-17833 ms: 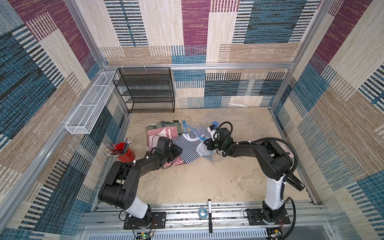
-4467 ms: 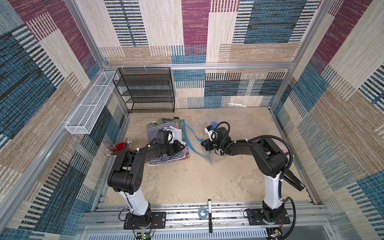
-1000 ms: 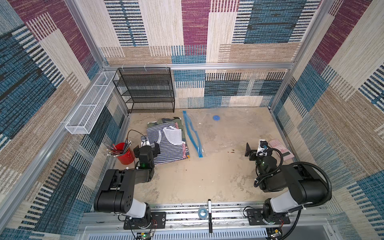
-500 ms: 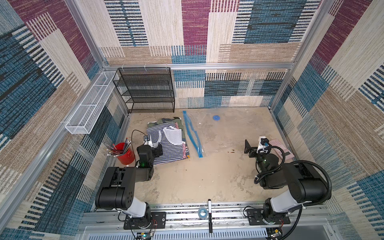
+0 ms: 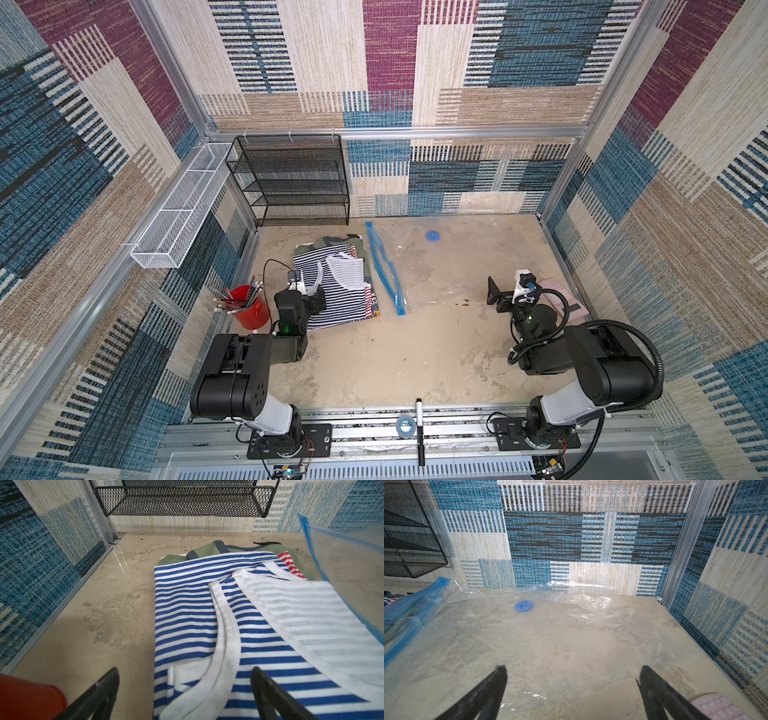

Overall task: Take the tank top out of the vacuum bag
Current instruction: Reset both arms

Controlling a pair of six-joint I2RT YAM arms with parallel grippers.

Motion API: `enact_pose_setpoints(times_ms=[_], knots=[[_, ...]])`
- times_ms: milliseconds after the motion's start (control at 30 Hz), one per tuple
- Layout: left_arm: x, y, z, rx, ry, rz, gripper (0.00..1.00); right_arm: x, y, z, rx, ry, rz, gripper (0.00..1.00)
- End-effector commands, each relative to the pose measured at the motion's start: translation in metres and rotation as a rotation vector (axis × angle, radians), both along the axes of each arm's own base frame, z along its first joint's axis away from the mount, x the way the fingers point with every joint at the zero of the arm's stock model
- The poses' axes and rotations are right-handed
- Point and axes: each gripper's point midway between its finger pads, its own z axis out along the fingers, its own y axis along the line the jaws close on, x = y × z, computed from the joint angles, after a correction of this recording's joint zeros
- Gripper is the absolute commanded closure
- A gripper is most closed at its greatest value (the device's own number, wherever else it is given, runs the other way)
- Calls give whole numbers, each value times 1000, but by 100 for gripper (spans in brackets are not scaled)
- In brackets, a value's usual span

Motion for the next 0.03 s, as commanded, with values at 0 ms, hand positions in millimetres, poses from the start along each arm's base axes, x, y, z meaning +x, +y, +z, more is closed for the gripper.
enact_pose_setpoints(times_ms=[0], knots=[[2, 0, 5, 48, -18, -16, 1, -4, -1, 4, 3, -22, -7, 1]])
